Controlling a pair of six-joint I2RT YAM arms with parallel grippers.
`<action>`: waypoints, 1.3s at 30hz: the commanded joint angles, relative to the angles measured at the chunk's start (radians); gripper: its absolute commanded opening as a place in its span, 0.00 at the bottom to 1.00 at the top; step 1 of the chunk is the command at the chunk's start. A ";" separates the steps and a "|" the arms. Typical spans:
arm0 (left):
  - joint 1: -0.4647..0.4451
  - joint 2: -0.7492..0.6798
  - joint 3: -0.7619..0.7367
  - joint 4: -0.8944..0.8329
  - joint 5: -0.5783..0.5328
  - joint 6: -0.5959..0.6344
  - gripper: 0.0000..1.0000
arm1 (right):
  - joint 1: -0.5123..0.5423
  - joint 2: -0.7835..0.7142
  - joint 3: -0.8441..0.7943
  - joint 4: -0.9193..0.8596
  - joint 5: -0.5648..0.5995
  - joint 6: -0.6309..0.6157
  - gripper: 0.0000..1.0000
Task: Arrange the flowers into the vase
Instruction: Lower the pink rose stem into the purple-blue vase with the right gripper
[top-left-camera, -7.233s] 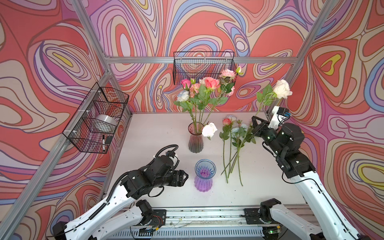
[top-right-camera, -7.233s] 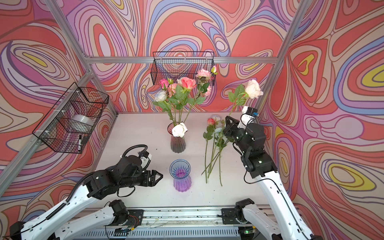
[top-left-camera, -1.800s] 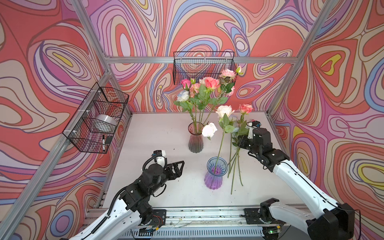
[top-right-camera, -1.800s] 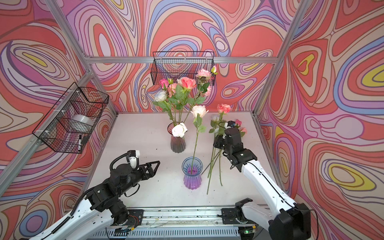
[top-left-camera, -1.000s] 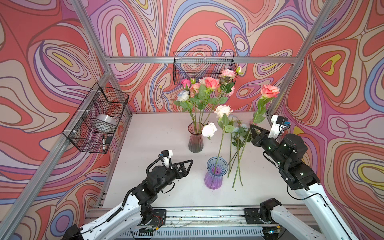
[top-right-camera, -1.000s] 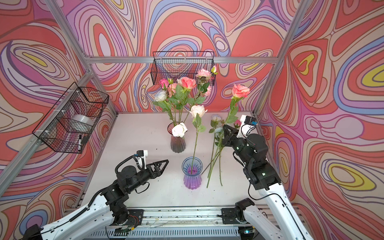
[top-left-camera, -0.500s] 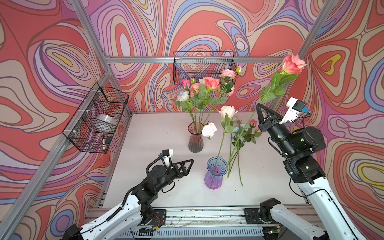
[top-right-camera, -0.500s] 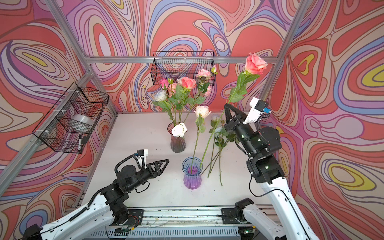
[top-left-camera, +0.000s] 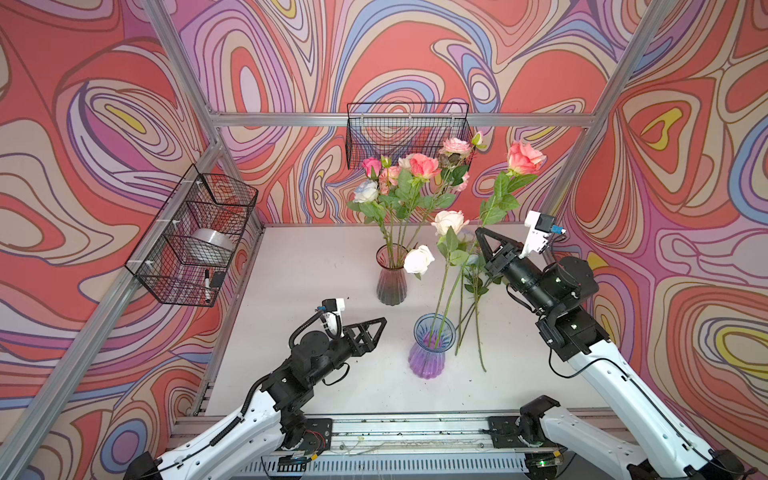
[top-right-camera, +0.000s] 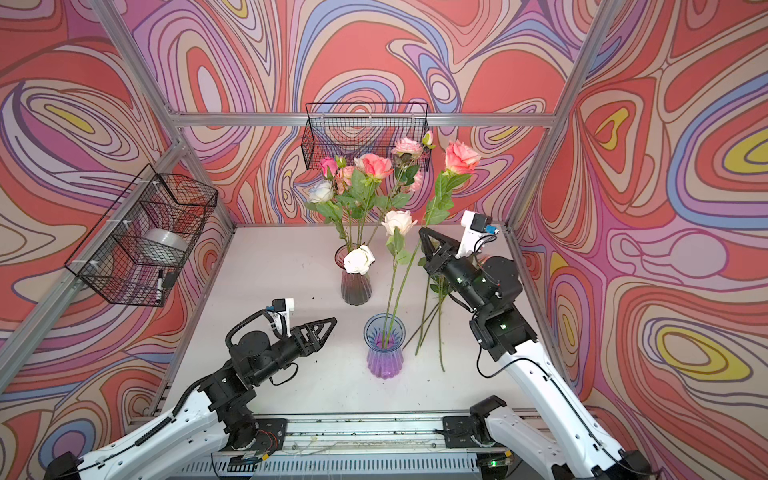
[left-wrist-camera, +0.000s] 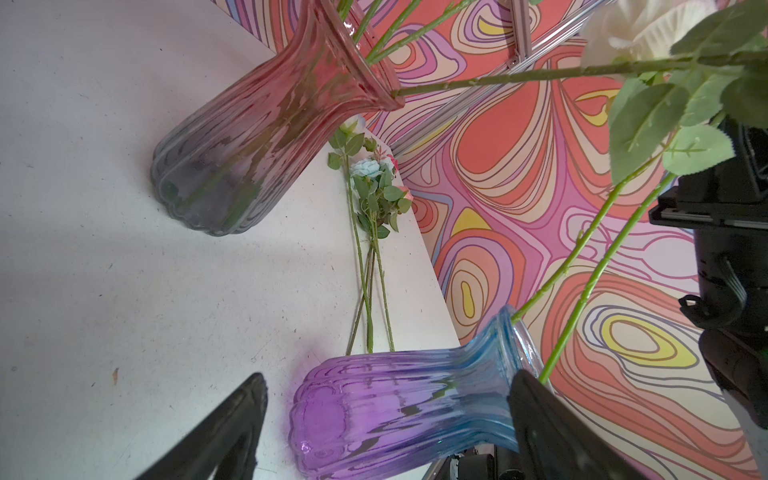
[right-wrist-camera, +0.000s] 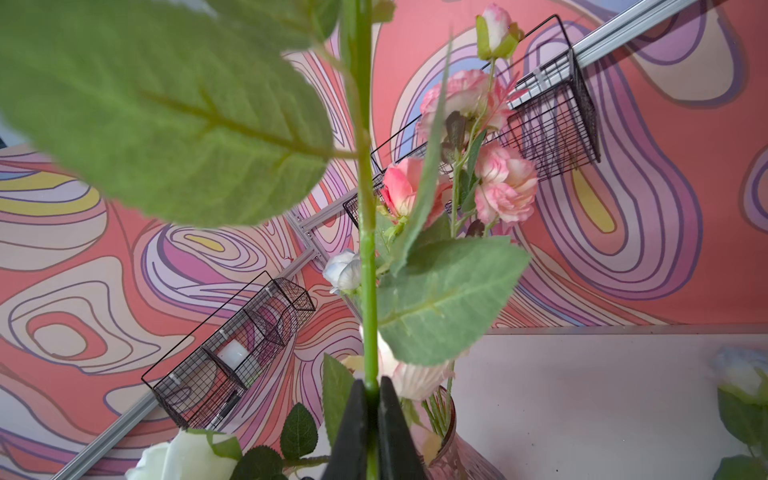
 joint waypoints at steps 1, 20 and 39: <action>0.005 -0.009 0.000 0.024 -0.011 -0.008 0.91 | 0.049 -0.020 -0.043 0.001 -0.014 -0.018 0.00; 0.005 -0.023 -0.024 0.024 -0.026 -0.016 0.92 | 0.150 -0.137 -0.101 -0.275 0.034 -0.108 0.20; 0.005 0.012 -0.030 0.070 -0.026 -0.012 0.92 | 0.149 -0.240 -0.098 -0.645 0.138 -0.118 0.44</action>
